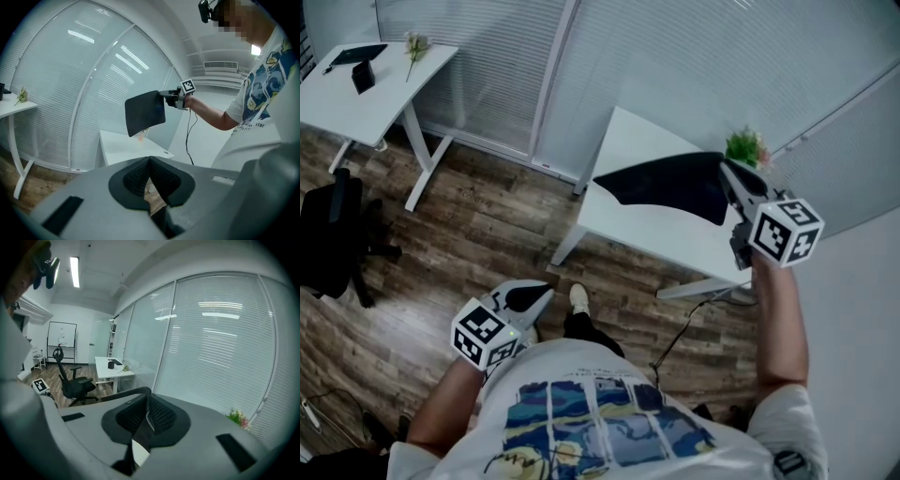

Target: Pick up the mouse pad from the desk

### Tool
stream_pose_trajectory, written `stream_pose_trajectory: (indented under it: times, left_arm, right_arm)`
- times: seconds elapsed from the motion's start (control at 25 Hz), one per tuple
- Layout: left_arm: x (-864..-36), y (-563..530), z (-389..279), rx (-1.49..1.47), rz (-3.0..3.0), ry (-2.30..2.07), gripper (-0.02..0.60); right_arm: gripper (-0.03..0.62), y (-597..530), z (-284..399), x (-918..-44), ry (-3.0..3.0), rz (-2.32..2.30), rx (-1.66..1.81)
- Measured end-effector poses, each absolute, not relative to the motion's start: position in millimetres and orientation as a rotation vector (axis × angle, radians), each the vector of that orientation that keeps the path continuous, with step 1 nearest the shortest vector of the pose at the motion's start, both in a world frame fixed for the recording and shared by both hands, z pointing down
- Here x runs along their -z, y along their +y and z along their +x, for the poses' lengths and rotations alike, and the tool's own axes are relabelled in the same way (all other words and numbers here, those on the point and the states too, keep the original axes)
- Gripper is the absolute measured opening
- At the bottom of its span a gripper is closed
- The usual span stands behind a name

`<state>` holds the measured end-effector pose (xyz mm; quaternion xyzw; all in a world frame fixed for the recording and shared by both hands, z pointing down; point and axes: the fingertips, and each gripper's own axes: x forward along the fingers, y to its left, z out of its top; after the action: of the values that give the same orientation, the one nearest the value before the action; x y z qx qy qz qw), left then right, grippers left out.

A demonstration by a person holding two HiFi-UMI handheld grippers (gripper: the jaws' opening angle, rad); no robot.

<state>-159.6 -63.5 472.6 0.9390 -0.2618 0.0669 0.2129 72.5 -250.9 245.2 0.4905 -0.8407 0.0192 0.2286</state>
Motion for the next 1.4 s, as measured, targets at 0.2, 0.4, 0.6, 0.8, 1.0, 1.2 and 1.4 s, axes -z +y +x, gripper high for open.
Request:
stream_pose_trajectory:
  times: [0.2,0.4,0.6,0.8,1.0,1.2,1.4]
  left_arm:
    - [-471.4,-60.8,-160.9,-0.183,2.610,-0.735,0.002]
    - [-469.9,-65.6,-165.1,-0.181,2.609,-0.735,0.002]
    - [-468.2,-65.0,-162.8,-0.177,2.614,-0.741,0.002]
    - [-468.6,-64.3,-163.7,-0.181,2.616,-0.740,0.002]
    - [-468.1,-66.2,-162.2,-0.184,2.617,-0.738,0.002]
    - [-465.8,-67.6,-161.4,-0.184,2.616,-0.736,0.002]
    - [-468.4,-61.6,-160.6,-0.186,2.616,-0.740,0.002]
  right_arm:
    - [0.023,-239.1,66.3,-235.8,-2.335,1.348,-0.035]
    - [0.023,-241.1,57.7,-231.3,-2.343,1.344,-0.028]
    - [0.023,-236.3,57.7,-227.8,-2.347,1.341,-0.018]
    - [0.023,-233.1,56.6,-223.5,-2.347,1.346,-0.006]
    - [0.023,-232.5,58.0,-220.5,-2.341,1.350,0.002]
    - [0.023,-233.7,60.6,-217.3,-2.340,1.357,0.006]
    - [0.023,-227.0,63.8,-220.0,-2.340,1.358,0.012]
